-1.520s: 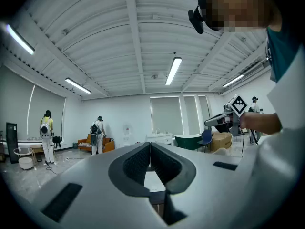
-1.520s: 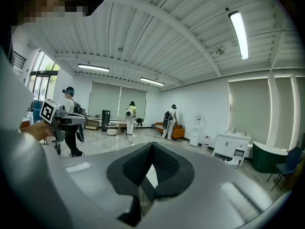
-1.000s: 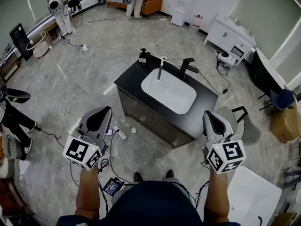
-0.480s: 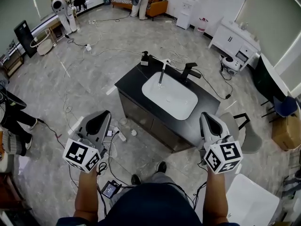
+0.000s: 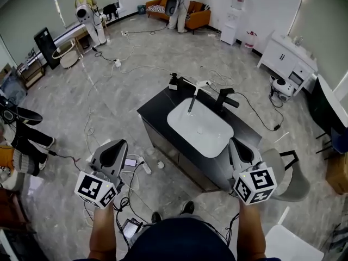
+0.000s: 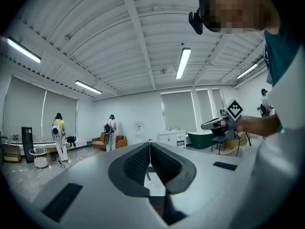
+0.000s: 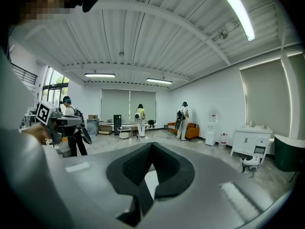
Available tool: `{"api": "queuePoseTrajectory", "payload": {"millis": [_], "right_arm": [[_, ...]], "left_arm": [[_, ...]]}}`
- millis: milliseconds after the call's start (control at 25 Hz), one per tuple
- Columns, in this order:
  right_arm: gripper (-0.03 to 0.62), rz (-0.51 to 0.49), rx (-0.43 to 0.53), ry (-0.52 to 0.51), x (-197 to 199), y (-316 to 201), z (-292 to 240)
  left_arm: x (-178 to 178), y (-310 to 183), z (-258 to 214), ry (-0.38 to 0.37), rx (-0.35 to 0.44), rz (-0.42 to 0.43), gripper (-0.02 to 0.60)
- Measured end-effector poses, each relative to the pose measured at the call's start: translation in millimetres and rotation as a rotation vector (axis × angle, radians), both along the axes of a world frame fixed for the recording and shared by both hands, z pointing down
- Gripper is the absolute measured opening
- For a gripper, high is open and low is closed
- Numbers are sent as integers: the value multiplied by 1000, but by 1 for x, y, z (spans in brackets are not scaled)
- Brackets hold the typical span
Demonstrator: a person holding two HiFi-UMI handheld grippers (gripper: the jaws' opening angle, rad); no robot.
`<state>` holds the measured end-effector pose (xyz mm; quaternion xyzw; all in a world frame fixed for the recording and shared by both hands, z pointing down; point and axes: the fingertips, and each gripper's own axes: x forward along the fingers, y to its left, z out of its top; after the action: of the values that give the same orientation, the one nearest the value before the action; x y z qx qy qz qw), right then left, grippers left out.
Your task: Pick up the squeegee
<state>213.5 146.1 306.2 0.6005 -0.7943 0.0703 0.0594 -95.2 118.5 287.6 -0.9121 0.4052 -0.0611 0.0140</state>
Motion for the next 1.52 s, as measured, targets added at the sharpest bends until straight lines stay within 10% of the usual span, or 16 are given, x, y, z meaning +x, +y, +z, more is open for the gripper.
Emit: {"api": "queuePoseTrajectory", "payload": {"millis": [760, 1520], "right_arm": [[9, -165, 18, -10, 40, -72, 5], [9, 65, 2, 46, 9, -145, -4]], "left_arm": [[75, -19, 11, -67, -23, -72, 6], [62, -174, 3, 23, -8, 169, 6]]}}
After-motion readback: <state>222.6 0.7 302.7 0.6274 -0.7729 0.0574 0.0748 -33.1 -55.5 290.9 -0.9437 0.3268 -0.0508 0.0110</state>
